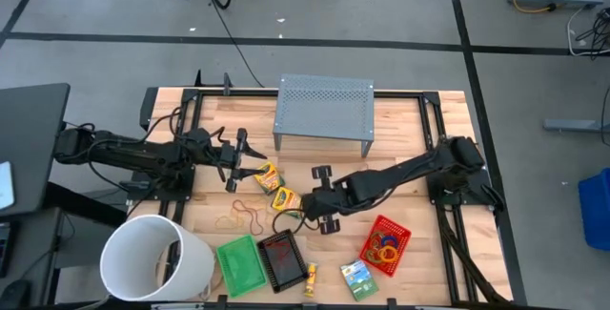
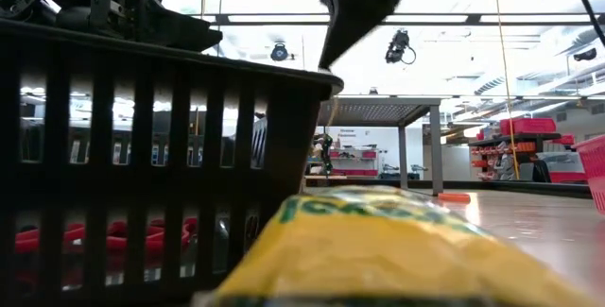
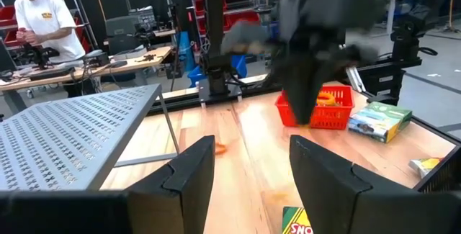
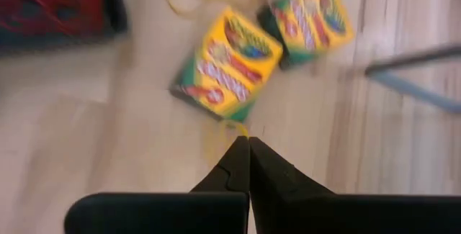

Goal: Pick & Place Office Desk Supplies
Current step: Put the yellow rubber band into the black bin

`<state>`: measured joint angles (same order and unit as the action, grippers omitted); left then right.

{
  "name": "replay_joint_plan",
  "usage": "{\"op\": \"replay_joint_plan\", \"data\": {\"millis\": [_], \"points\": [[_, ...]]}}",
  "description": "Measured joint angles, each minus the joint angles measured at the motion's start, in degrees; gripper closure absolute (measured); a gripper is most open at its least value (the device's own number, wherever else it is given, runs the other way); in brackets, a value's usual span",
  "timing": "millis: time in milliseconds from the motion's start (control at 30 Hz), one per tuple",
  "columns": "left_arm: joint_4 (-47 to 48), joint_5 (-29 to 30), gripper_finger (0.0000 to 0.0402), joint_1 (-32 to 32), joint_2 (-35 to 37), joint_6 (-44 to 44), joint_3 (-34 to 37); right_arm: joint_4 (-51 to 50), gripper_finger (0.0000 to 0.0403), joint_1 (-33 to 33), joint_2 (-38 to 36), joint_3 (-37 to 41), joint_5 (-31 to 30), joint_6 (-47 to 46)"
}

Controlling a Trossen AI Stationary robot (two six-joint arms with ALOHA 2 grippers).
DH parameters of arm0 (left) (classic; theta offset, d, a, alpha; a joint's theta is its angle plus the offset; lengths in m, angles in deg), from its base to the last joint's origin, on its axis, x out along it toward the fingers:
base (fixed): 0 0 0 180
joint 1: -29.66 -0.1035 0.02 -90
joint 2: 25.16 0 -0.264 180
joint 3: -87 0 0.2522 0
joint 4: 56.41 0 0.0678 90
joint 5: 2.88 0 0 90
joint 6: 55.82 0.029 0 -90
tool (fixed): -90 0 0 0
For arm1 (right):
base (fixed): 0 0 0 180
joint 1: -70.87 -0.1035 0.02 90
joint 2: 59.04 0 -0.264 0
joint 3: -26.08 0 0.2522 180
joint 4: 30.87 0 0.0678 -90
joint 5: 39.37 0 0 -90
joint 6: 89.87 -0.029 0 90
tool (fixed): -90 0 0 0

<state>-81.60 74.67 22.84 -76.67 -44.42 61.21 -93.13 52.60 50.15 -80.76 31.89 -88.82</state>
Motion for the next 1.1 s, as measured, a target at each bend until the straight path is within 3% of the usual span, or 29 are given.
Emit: {"op": "replay_joint_plan", "data": {"millis": [367,567,900,1100], "points": [[0.16,0.0,0.0216,0.01,0.02,0.61,0.0,2.79,0.0403,-3.39,-0.05,-9.85,4.98,5.52],[0.19,0.02,0.0216,0.0,0.02,0.74,0.0,11.86,0.0403,-3.47,-0.09,-9.72,14.86,8.3],[0.18,0.0,0.0216,0.01,0.02,0.68,0.0,14.37,0.0403,-3.25,0.92,-9.57,20.67,6.96],[0.18,0.02,0.0216,-0.02,0.02,0.63,0.0,18.57,0.0403,-2.42,6.16,-9.59,27.68,6.97]]}}
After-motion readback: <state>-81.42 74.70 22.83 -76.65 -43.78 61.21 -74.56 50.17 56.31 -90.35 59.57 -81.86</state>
